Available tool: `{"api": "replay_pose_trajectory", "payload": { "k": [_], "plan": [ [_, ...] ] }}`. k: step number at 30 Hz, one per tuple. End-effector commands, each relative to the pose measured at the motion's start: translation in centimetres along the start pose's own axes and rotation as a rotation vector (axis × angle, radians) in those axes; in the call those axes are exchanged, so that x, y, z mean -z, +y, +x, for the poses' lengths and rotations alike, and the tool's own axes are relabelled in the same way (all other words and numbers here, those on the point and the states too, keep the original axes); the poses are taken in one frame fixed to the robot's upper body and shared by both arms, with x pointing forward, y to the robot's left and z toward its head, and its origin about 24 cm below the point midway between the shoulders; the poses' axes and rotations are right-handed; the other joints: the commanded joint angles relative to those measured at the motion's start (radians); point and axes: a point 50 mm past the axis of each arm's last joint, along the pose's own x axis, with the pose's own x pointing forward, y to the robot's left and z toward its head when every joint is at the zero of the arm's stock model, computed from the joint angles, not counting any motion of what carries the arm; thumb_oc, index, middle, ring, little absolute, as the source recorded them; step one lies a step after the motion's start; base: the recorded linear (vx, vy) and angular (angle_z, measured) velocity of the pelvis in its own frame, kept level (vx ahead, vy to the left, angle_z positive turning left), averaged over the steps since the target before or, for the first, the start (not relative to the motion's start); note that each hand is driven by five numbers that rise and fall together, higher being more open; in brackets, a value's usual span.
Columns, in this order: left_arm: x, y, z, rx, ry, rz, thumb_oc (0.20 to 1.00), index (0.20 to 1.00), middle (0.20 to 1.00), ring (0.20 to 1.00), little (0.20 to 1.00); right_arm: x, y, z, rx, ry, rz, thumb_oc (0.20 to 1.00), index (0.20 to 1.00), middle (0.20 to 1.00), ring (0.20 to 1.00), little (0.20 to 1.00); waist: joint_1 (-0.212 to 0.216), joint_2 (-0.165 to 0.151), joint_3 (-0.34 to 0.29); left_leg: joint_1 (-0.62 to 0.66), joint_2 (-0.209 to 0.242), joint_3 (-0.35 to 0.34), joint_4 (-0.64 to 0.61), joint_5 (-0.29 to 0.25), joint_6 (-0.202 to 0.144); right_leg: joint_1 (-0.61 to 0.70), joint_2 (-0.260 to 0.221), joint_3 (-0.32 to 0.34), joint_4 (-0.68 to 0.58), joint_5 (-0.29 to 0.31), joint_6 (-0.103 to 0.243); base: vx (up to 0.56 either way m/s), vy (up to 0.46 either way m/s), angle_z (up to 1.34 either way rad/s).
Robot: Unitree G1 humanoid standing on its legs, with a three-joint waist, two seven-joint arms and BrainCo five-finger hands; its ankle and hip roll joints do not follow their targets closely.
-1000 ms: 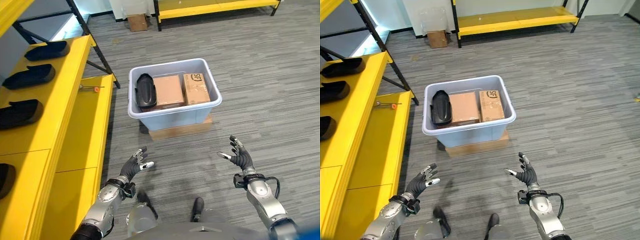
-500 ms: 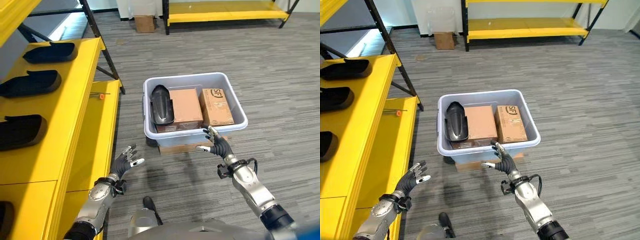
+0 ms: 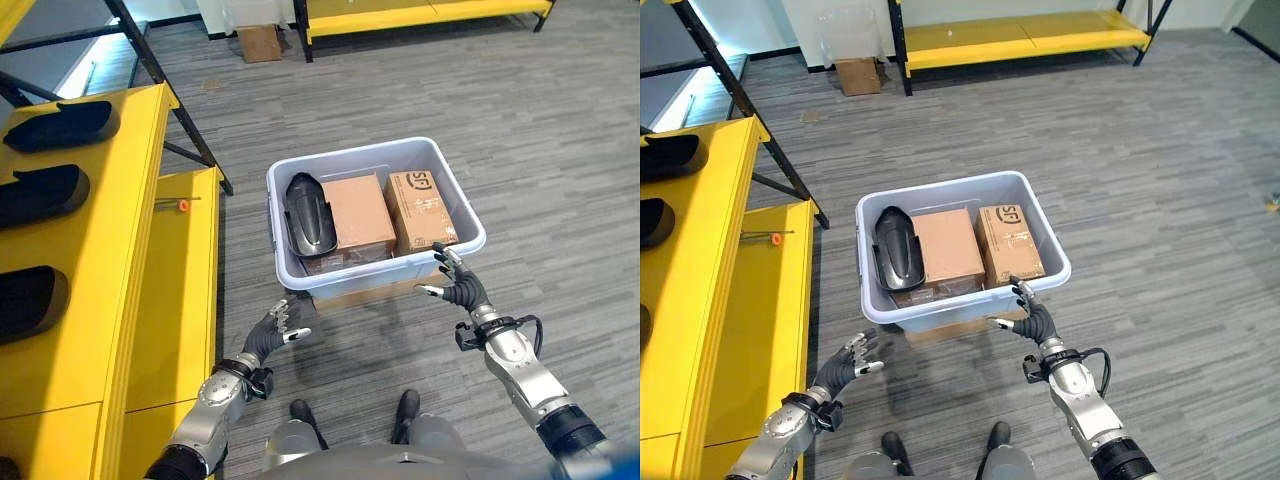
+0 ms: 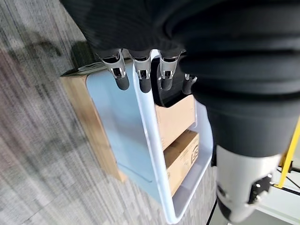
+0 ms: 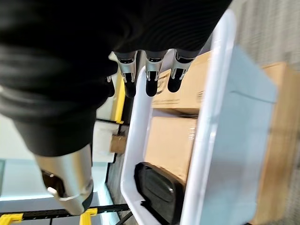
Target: Move parts from the plastic box to the shelf.
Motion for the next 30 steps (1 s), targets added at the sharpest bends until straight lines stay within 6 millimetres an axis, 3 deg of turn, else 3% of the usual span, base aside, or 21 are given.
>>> {"api": "replay_pose_trajectory", "payload": {
  "k": [1,6,11,17,21,27,30],
  "plan": [
    [-2.4,1.5,-0.7,0.000,-0.096,0.100,1.000,1.000,1.000,1.000,1.000,-3.4,1.0,0.6,-0.025,-0.185,0.033,1.000,1.000,1.000,1.000,1.000,0.027,-0.057,-0.030,-0.045,-0.031,0.024,0.088,-0.034,0.004,0.045,-0.107,0.018,-0.246,0.225,0.075,0.17,-0.277,0.32],
    [-2.0,1.6,-1.2,0.018,-0.063,0.113,1.000,1.000,1.000,1.000,1.000,-3.1,0.0,0.3,-0.027,-0.158,-0.005,1.000,1.000,1.000,1.000,1.000,0.026,-0.076,-0.050,-0.030,-0.004,0.026,0.113,-0.041,-0.001,0.087,-0.067,0.016,-0.250,0.161,0.060,0.20,-0.264,0.44],
    [-1.8,1.3,-1.5,0.033,-0.046,0.097,1.000,1.000,1.000,1.000,1.000,-3.0,-1.0,0.2,-0.009,-0.143,-0.030,1.000,1.000,1.000,1.000,1.000,0.032,-0.091,-0.071,-0.021,0.035,0.022,0.137,-0.040,-0.022,0.140,-0.016,-0.004,-0.266,0.108,0.020,0.20,-0.246,0.06],
    [-1.9,1.3,-1.5,0.046,-0.036,0.114,1.000,1.000,1.000,1.000,1.000,-4.6,-1.8,0.5,0.037,-0.225,-0.097,1.000,1.000,1.000,1.000,1.000,0.036,-0.102,-0.079,-0.040,0.070,0.016,0.195,-0.058,-0.039,0.161,0.030,-0.020,-0.254,0.058,-0.022,0.18,-0.275,0.08],
    [-2.5,1.5,-1.2,0.036,-0.053,0.122,1.000,1.000,1.000,1.000,1.000,-5.3,-2.3,0.7,0.062,-0.263,-0.127,1.000,1.000,1.000,1.000,1.000,0.025,-0.106,-0.077,-0.056,0.085,0.032,0.270,-0.089,-0.038,0.156,0.043,-0.024,-0.240,0.041,-0.042,0.15,-0.268,-0.01],
    [-5.0,2.1,-0.1,-0.021,-0.157,0.117,1.000,1.000,1.000,1.000,1.000,-4.8,-2.9,0.5,0.037,-0.249,-0.136,1.000,1.000,1.000,1.000,1.000,-0.016,-0.098,-0.075,-0.095,0.131,0.096,0.484,-0.079,-0.057,0.167,0.084,-0.028,-0.254,0.010,-0.094,0.14,-0.212,0.01],
    [-5.9,2.2,0.2,-0.034,-0.182,0.119,1.000,1.000,1.000,1.000,1.000,-4.2,-2.4,0.0,-0.002,-0.216,-0.118,1.000,1.000,1.000,1.000,1.000,-0.026,-0.090,-0.072,-0.134,0.142,0.104,0.558,-0.030,-0.074,0.184,0.113,-0.029,-0.285,0.009,-0.111,0.19,-0.167,0.03]
  ]
}}
